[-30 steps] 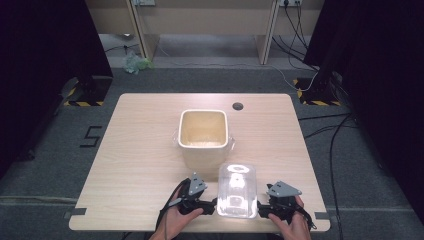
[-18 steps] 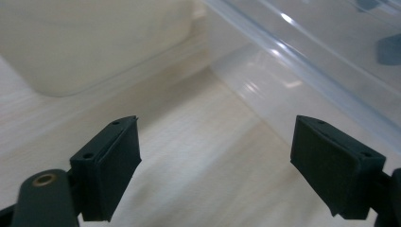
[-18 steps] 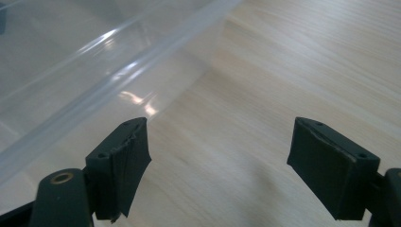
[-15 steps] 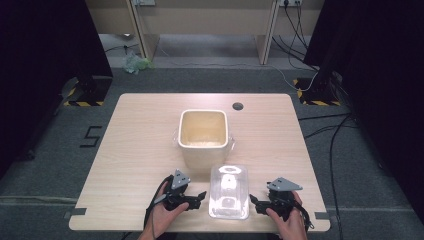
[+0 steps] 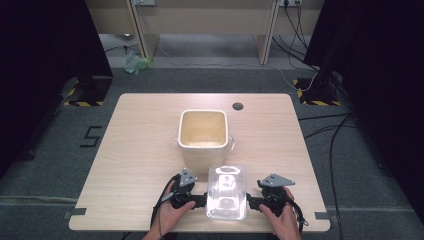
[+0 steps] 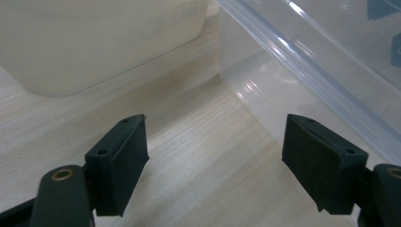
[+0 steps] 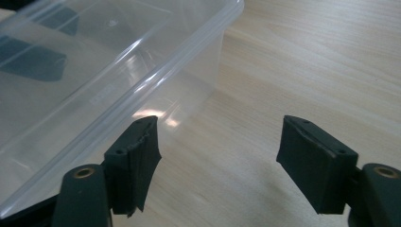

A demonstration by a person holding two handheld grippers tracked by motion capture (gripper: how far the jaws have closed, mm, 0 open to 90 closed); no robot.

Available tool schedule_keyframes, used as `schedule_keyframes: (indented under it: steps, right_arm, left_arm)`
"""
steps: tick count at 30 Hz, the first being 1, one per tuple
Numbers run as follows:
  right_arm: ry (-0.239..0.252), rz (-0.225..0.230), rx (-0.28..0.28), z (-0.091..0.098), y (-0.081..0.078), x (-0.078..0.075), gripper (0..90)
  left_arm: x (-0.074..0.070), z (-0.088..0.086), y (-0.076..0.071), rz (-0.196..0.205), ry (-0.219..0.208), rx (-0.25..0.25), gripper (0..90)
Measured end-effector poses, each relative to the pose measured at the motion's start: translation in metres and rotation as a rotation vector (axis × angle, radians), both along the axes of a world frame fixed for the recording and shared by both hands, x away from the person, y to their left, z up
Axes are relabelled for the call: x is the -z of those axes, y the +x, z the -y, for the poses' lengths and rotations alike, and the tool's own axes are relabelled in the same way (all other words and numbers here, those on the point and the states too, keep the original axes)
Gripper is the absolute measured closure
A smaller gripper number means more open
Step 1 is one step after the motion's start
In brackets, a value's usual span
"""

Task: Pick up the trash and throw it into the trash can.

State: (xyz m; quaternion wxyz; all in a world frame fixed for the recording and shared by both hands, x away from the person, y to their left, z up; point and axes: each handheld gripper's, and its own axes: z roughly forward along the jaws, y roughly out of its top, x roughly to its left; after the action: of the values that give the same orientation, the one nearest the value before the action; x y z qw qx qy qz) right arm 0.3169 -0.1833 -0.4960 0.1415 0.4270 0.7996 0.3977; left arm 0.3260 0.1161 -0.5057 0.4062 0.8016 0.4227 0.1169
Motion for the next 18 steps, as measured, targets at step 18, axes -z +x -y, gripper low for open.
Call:
schedule_keyframes:
  steps: [18]
  right_arm:
    - [0.040,0.066,0.048,0.005,-0.013,-0.038,39.4]
  left_arm:
    - [-0.051,0.009,-0.011,0.098,-0.003,0.026,28.7]
